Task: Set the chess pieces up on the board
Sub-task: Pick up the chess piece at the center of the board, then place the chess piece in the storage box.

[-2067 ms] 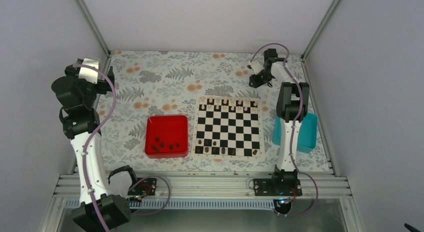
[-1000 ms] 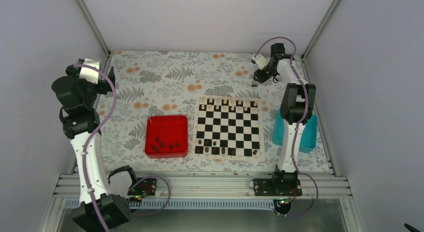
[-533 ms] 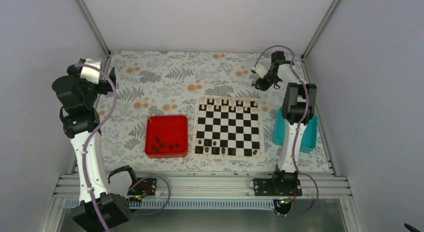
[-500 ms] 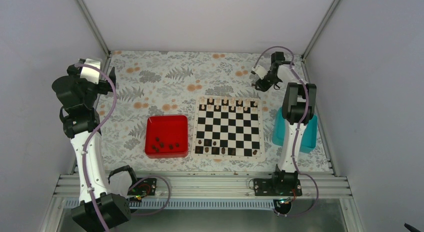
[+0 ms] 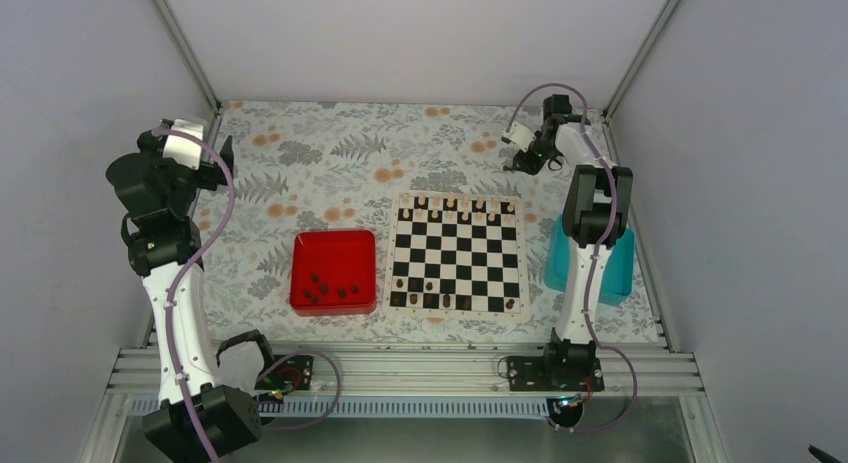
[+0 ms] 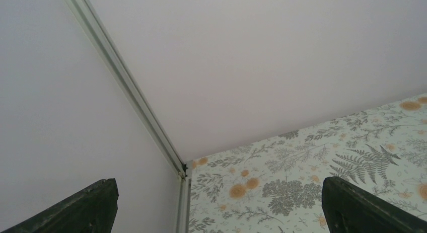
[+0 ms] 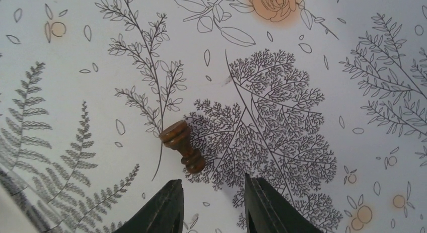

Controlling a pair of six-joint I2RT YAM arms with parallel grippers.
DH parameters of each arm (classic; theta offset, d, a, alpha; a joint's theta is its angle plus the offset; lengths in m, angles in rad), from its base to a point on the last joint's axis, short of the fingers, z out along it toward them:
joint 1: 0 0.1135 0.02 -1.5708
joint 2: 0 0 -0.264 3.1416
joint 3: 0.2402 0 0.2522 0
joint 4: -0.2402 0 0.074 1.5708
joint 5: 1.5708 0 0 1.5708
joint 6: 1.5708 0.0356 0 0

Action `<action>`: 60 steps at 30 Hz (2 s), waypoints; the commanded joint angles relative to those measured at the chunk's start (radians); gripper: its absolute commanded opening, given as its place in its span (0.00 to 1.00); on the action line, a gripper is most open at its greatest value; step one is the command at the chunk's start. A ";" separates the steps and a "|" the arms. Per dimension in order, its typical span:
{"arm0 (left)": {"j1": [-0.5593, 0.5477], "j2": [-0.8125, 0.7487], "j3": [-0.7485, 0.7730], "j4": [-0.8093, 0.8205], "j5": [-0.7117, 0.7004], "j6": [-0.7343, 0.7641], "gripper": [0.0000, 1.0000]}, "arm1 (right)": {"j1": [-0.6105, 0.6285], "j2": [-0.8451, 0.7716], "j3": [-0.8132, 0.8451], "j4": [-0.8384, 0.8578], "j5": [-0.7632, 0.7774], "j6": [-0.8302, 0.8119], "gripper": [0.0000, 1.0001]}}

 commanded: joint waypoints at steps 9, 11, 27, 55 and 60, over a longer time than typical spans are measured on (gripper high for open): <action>0.006 -0.005 -0.014 0.039 0.061 0.006 1.00 | -0.002 0.057 0.041 -0.038 -0.021 -0.101 0.34; 0.007 -0.006 -0.014 0.039 0.064 0.007 1.00 | -0.001 0.064 0.046 -0.036 -0.030 -0.105 0.34; 0.007 -0.027 -0.034 0.047 0.075 0.019 1.00 | 0.034 0.115 0.089 -0.060 -0.037 -0.145 0.35; 0.007 0.026 0.052 -0.042 0.138 0.056 1.00 | 0.018 -0.527 -0.154 -0.465 0.442 -0.246 0.09; 0.006 0.029 0.056 -0.076 0.163 0.088 1.00 | -0.016 -0.767 -0.458 -0.466 0.681 -0.359 0.08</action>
